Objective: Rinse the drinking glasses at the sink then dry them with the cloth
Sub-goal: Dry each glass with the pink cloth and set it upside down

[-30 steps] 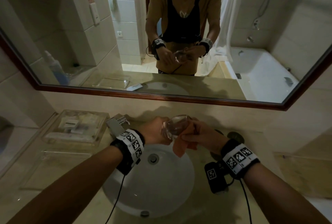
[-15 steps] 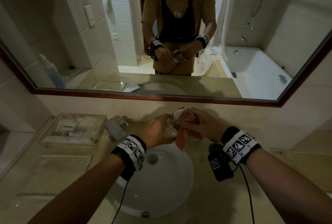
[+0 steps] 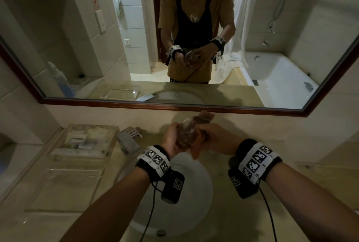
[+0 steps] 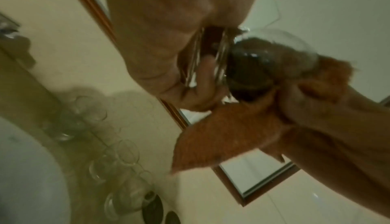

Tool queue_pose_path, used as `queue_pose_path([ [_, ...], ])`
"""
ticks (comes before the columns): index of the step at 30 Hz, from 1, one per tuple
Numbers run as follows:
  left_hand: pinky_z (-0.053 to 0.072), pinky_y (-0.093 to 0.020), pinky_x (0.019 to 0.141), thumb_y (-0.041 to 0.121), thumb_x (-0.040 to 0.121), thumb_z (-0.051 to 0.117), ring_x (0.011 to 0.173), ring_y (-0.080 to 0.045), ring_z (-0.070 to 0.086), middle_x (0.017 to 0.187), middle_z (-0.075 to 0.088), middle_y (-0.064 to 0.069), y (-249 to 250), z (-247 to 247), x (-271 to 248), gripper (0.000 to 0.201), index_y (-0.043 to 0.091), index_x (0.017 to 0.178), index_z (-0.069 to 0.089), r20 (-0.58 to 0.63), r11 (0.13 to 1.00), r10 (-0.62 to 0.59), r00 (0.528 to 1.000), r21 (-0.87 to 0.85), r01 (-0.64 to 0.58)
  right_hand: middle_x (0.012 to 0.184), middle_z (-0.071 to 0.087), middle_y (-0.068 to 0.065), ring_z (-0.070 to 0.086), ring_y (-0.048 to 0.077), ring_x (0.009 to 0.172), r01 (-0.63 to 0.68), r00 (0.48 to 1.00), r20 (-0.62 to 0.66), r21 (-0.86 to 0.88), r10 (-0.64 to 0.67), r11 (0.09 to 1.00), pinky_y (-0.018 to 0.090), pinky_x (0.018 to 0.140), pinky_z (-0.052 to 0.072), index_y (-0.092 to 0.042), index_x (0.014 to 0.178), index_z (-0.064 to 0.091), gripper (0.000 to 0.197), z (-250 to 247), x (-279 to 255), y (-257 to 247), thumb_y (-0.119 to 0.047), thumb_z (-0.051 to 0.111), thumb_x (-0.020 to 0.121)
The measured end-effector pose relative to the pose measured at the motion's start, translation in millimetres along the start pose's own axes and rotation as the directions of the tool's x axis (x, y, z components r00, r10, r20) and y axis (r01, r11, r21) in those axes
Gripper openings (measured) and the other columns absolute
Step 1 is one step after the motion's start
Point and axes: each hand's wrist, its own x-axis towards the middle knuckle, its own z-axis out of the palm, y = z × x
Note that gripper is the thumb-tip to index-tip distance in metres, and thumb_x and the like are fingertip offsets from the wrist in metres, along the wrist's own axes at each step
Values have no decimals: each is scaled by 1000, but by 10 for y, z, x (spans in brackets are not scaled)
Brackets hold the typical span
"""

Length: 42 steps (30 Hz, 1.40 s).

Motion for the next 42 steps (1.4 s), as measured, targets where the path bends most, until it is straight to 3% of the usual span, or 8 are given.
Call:
queue_pose_path([
  [8,45,-38,69,48,79,40,80,-27,48,84,50,-17,-391,4,24,44,9,93,53,12,917,396,918,58,-396,94,53,18,51,18,58,-116,983,-105,263,148,958,20,48,43,-3,88,61,9,-52,10,-154,-10,63,93],
  [12,48,-36,75,47,90,33,83,-28,57,93,62,-18,-193,-90,-8,50,6,101,59,215,985,168,962,-5,-171,99,53,26,53,27,66,-101,992,-49,249,117,963,30,54,47,4,95,59,15,-70,-36,-61,-3,69,86],
  [17,49,-34,65,29,92,34,71,-28,58,92,61,-21,-99,23,-4,34,5,97,57,-41,987,149,988,64,-146,82,59,3,59,22,64,-87,996,-17,127,89,988,35,59,53,-11,86,59,13,-20,7,-104,-7,72,85],
  [21,46,-32,51,18,96,33,60,-24,49,66,51,-13,-274,96,-38,32,11,71,51,-125,758,641,757,261,-598,63,58,8,48,20,49,-117,984,-97,299,152,947,24,46,37,-8,79,63,17,31,49,-164,-19,64,93],
  [25,50,-27,56,23,95,31,67,-16,55,76,57,-8,-371,77,-95,26,20,84,54,49,544,801,596,357,-760,72,57,34,41,26,55,-117,976,-124,394,179,911,27,48,34,-21,78,67,22,-9,35,-163,-28,58,97],
  [31,46,-25,50,43,95,34,55,-22,57,75,59,-13,-20,-54,-95,44,11,80,60,164,974,178,970,114,-198,83,59,-1,53,1,59,-76,997,-19,73,77,994,17,57,44,-12,84,61,10,-40,-12,-132,-13,70,88],
  [35,44,-25,52,55,90,35,52,-23,56,66,63,-9,-16,-90,-84,51,13,81,63,172,977,2,985,212,-39,86,63,-5,58,4,74,1,999,49,-90,3,996,26,73,50,-7,89,61,14,9,-2,-175,-14,72,86],
  [42,45,-33,61,33,100,33,74,-29,58,79,62,-17,-160,100,-24,42,9,80,62,-129,874,480,868,154,-461,74,60,0,55,5,57,-42,999,0,30,42,999,20,55,47,-4,91,58,14,2,181,-242,-17,64,93],
])
